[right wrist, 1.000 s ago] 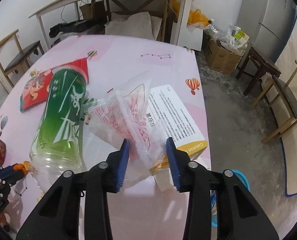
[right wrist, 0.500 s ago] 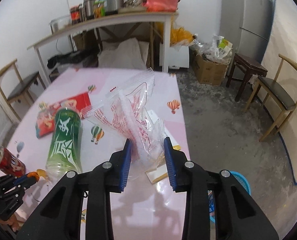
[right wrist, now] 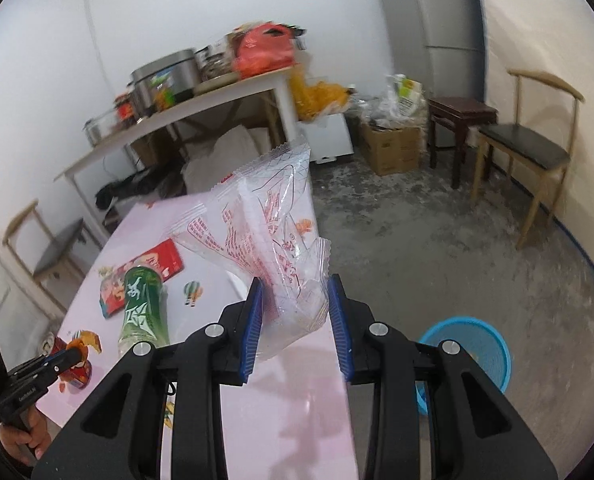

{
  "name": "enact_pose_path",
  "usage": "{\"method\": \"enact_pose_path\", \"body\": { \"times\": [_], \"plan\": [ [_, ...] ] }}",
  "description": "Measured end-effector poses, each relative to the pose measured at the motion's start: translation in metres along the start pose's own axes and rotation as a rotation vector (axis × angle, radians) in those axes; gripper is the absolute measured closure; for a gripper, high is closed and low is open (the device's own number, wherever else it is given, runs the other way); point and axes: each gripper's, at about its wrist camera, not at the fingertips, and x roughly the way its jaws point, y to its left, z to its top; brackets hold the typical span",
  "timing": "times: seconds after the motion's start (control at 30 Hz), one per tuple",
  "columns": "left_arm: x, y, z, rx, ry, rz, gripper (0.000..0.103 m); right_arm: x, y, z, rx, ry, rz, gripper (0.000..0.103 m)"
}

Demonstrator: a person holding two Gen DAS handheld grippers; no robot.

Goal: Collect trash
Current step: 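Carry the peel and plastic bag to the wastebasket and release them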

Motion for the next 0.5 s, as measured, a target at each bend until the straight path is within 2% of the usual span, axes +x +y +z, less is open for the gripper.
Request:
{"method": "enact_pose_path", "body": {
  "times": [0.2, 0.3, 0.33, 0.5],
  "plan": [
    [0.049, -0.055, 0.029, 0.097, 0.108, -0.127, 0.094, -0.016, -0.071, -0.027, 0.19, 0.009, -0.05, 0.071],
    [0.087, -0.087, 0.049, 0.125, 0.193, -0.235, 0.094, -0.017, -0.112, -0.047, 0.317, 0.033, -0.063, 0.071],
    [0.107, -0.102, 0.059, 0.124, 0.246, -0.3, 0.094, -0.016, -0.124, -0.054, 0.356, 0.042, -0.064, 0.071],
    [0.186, -0.171, 0.078, 0.226, 0.405, -0.341, 0.094, 0.006, -0.195, -0.099, 0.597, 0.107, -0.09, 0.071]
  ]
}}
